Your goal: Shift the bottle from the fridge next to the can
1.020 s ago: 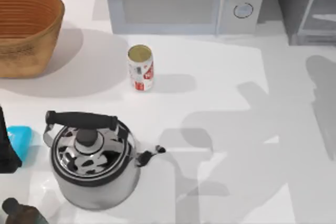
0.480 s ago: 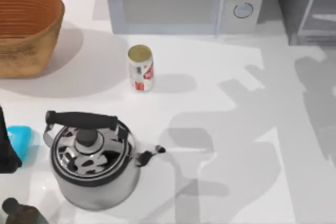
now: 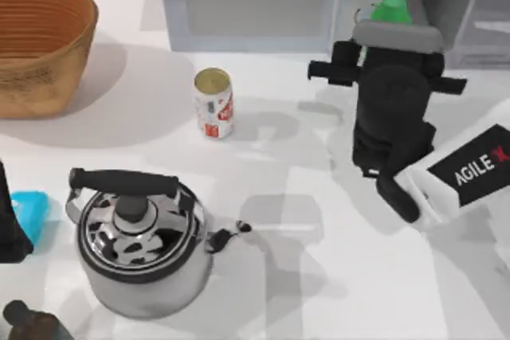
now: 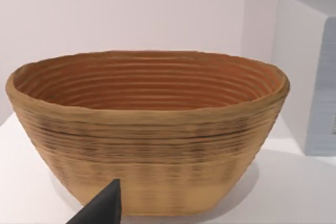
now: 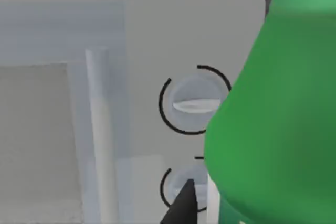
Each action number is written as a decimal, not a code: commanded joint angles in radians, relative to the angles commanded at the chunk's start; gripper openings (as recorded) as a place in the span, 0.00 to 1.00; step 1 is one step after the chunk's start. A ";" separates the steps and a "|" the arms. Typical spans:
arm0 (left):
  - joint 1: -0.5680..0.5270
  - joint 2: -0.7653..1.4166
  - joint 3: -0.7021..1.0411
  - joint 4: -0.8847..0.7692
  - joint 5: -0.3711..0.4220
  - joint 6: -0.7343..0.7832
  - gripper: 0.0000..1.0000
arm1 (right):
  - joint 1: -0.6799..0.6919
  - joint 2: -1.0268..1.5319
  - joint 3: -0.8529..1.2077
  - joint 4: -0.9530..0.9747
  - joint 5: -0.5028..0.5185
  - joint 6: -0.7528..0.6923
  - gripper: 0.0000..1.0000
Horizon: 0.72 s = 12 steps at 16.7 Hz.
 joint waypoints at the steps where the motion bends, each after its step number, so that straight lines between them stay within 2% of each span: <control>1: 0.000 0.000 0.000 0.000 0.000 0.000 1.00 | 0.039 0.014 0.002 0.013 -0.029 0.002 0.00; 4: 0.000 0.000 0.000 0.000 0.000 0.000 1.00 | 0.094 0.034 0.004 0.034 -0.074 0.004 0.00; 12: 0.000 0.000 0.000 0.000 0.000 0.000 1.00 | 0.094 0.034 0.004 0.034 -0.074 0.004 0.00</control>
